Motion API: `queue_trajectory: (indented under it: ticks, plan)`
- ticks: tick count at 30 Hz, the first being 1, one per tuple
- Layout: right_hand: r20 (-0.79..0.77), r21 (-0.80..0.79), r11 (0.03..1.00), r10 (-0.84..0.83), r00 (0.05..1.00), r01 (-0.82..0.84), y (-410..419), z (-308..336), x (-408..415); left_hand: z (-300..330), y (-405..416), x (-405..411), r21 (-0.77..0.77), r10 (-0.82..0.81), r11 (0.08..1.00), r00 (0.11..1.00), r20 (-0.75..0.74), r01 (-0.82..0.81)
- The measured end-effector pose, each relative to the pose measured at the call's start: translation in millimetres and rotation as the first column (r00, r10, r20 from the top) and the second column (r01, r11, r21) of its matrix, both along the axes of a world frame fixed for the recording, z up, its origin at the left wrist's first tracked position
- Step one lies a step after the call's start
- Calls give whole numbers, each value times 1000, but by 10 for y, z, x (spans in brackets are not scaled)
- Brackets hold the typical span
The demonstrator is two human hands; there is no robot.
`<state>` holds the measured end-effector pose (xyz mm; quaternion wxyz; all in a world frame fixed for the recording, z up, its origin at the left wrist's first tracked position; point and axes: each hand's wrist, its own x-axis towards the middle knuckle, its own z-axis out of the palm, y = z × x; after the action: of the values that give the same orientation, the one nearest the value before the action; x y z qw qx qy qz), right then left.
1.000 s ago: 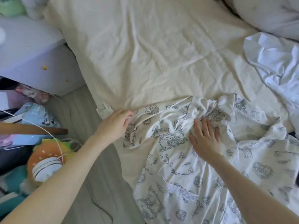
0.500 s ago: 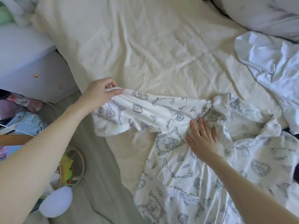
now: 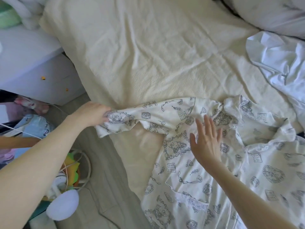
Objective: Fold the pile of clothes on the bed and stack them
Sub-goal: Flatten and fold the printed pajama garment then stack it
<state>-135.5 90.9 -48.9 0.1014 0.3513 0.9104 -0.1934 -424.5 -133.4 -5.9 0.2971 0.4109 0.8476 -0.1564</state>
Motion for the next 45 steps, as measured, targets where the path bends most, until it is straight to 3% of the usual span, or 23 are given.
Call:
queue_trajectory:
  ticks: [4, 9, 11, 13, 15, 17, 18, 19, 20, 22, 24, 26, 28, 30, 31, 33, 35, 37, 38, 41, 43, 45]
  plan:
    - [-79, -7, 991, 136, 988, -137, -165, 146, -406, 283, -124, -91, 135, 128, 984, 989, -73, -118]
    - [-83, -23, 962, 271, 959, -273, -225, 191, -744, 507, -242, -235, 273, 186, 955, 955, -231, -120]
    - [-82, -9, 954, 297, 951, -298, -155, 185, -867, 476, -222, -291, 240, 188, 965, 914, -361, -104]
    - [-66, 17, 950, 311, 948, -311, -35, 170, -985, 381, -155, -286, 185, 267, 961, 863, -429, -205]
    - [-46, 39, 955, 294, 955, -292, 118, 155, -1096, 256, -66, -194, 180, 371, 928, 829, -418, -325]
    - [-25, 21, 968, 249, 968, -249, 263, 141, -1193, 106, 30, -13, 279, 434, 895, 818, -377, -347]
    - [-8, 6, 974, 228, 974, -228, 318, 130, -1236, 5, 63, 108, 368, 510, 842, 805, -304, -394]
    - [10, -2, 977, 213, 977, -213, 361, 123, -1272, -88, 101, 253, 448, 629, 734, 759, -165, -511]
    - [23, -2, 979, 202, 979, -202, 389, 121, -1305, -180, 142, 422, 472, 752, 574, 659, 20, -669]
    - [31, 11, 980, 196, 980, -197, 419, 124, -1358, -392, 210, 795, 313, 861, 234, 346, 374, -921]
    - [14, 25, 979, 204, 979, -204, 421, 133, -1348, -561, 266, 1133, 70, 794, -30, 19, 608, -997]
    - [-35, 23, 978, 206, 978, -206, 388, 137, -1226, -602, 282, 1216, -50, 619, -266, -211, 756, -963]
    - [-60, 15, 976, 219, 974, -218, 291, 133, -946, -580, 246, 1097, -85, 433, -439, -294, 852, -895]
    - [-102, 0, 977, 211, 972, -212, 135, 125, -537, -520, 192, 1005, -113, 259, -536, -290, 921, -837]
    - [-122, -21, 982, 185, 975, -189, 43, 129, -302, -492, 176, 1031, -82, 251, -530, -248, 936, -844]
    - [-113, -71, 990, 115, 987, -123, -156, 138, 195, -433, 143, 1266, 26, 389, -443, -166, 906, -896]
    - [-72, -107, 994, 13, 997, -20, -343, 151, 700, -419, 75, 1672, 46, 508, -348, -147, 849, -936]
    - [-15, -123, 988, -93, 996, 90, -508, 184, 1205, -430, -28, 2141, -20, 556, -158, -106, 824, -987]
    - [17, -127, 983, -132, 991, 133, -590, 204, 1455, -456, -81, 2360, -37, 578, -19, -41, 815, -999]
    - [57, -117, 961, -246, 968, 251, -770, 264, 2130, -571, -247, 2866, -31, 618, 420, 261, 742, -907]
    - [49, -58, 934, -349, 936, 351, -811, 295, 2511, -656, -392, 3038, -108, 672, 561, 375, 639, -821]
    - [78, -19, 886, -461, 884, 463, -814, 330, 2873, -667, -550, 3146, -185, 719, 579, 390, 575, -794]
